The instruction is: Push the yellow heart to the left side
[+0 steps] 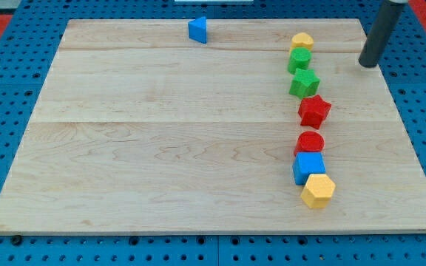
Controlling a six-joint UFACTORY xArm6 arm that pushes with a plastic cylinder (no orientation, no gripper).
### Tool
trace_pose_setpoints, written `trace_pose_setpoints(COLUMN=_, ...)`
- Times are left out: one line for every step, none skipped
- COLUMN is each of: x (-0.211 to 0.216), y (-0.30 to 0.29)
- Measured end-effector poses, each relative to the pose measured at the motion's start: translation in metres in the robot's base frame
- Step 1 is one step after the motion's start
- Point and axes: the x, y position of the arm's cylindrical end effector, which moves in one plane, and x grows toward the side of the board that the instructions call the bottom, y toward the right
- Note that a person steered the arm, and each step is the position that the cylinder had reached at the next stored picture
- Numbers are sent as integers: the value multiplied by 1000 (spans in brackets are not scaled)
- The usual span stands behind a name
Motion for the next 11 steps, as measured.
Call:
trace_pose_setpoints(x=-1, y=-8)
trace_pose_setpoints(x=-23, y=-12)
trace_pose_setpoints(x=-43, y=-19)
trace_pose_setpoints(x=-44, y=-52)
trace_pose_setpoints(x=-50, y=-77)
trace_pose_setpoints(x=-62, y=-98)
trace_pose_setpoints(x=-66, y=-134)
trace_pose_setpoints(x=-76, y=-152)
trace_pose_setpoints(x=-95, y=-152)
trace_pose_setpoints(x=-102, y=-152)
trace_pose_setpoints(x=-108, y=-152)
